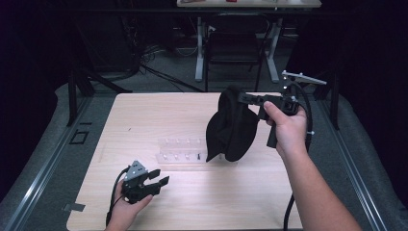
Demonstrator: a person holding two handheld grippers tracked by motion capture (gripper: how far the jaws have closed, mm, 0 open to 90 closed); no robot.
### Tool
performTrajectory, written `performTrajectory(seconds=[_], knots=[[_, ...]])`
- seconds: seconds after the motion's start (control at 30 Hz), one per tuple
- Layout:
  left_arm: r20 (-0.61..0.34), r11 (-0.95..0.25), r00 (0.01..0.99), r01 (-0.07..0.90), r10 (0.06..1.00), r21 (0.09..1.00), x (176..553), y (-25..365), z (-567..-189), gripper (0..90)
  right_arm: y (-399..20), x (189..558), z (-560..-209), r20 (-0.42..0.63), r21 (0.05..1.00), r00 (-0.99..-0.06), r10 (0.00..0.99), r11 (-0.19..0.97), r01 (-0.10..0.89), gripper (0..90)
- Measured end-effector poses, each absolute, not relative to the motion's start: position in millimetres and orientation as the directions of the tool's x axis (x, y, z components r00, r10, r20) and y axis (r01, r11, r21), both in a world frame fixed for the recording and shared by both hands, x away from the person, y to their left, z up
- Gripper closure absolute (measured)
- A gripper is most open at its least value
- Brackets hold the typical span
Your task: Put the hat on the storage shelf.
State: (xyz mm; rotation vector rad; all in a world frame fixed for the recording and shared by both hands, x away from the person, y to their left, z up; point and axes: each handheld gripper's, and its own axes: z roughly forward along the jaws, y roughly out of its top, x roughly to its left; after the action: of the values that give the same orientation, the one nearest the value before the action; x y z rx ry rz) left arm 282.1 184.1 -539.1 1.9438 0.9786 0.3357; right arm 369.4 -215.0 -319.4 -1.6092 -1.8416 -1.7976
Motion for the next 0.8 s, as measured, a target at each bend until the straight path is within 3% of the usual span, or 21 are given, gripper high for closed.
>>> performTrajectory(seconds=[0.23, 0.8], knots=[[-0.112, -0.309, 0.711, 0.435, 0.695, 0.846, 288.8, 152.1, -518.4, 54.0, -217.5, 373.8, -321.8, 0.689, 0.659, -0.420, 0.590, -0.270, 0.702, 88.7], [-0.090, -0.311, 0.758, 0.369, 0.646, 0.876, 308.0, 94.1, -497.8, 52.1, -213.2, 375.7, -327.9, 0.686, 0.661, -0.418, 0.595, -0.271, 0.699, 88.7]])
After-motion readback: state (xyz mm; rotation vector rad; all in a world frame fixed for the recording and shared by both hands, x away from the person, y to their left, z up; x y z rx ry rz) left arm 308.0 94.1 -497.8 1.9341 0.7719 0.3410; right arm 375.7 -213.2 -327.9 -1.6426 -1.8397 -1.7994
